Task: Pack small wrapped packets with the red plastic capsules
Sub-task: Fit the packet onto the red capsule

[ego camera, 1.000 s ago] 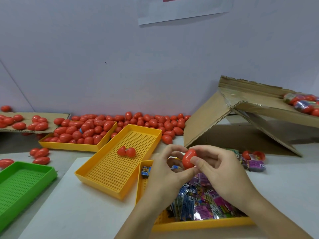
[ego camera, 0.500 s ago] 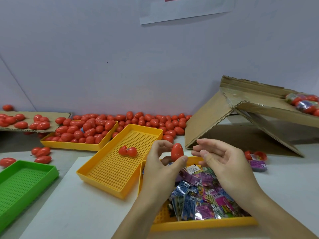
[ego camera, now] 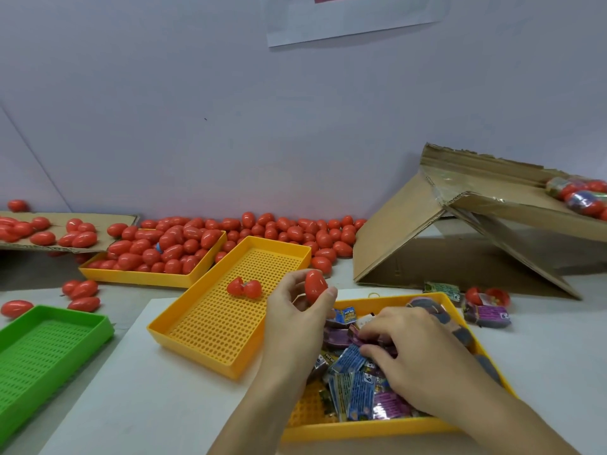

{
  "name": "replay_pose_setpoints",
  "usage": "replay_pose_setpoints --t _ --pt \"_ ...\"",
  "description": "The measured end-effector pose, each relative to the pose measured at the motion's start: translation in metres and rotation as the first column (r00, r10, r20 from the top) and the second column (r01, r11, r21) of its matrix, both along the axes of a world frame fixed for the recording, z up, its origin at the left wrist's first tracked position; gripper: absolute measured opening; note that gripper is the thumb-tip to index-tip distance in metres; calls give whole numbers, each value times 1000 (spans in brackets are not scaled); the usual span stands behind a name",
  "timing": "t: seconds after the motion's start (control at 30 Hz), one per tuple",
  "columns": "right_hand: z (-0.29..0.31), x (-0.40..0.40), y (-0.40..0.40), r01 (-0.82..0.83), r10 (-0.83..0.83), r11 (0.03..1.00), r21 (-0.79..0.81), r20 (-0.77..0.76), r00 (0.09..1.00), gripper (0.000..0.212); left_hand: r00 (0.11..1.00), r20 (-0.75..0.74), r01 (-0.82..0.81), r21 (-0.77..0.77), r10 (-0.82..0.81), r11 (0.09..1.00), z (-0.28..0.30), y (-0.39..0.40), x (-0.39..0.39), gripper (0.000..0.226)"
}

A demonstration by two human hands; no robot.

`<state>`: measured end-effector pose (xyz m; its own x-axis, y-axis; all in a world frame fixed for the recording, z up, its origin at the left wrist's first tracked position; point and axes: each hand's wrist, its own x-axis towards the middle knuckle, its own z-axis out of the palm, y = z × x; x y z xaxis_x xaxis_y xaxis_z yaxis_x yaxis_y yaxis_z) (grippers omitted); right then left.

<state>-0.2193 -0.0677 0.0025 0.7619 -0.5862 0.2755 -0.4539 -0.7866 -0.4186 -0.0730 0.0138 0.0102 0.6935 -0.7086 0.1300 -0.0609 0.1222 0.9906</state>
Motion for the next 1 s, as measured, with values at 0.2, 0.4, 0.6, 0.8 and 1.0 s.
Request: replay_pose_setpoints --t 0.2,0.4,0.6,0.8,1.0 --pt "4 -2 -3 77 -88 995 67 173 981 13 1000 5 9 -8 -9 1000 0 -1 0 18" --pt "5 -2 0 68 -79 991 113 97 992 4 1000 12 26 -5 -26 1000 0 -1 -1 19" --pt "12 -4 -5 2 -3 964 266 5 1000 9 999 1 39 -5 -39 999 1 -1 -2 20" --pt "16 -9 -9 -39 42 953 300 -6 999 12 998 -5 56 10 -55 998 2 0 -3 22" --pt "18 -10 -15 43 -167 939 341 344 924 19 997 -11 70 7 -70 997 2 1 -2 19"
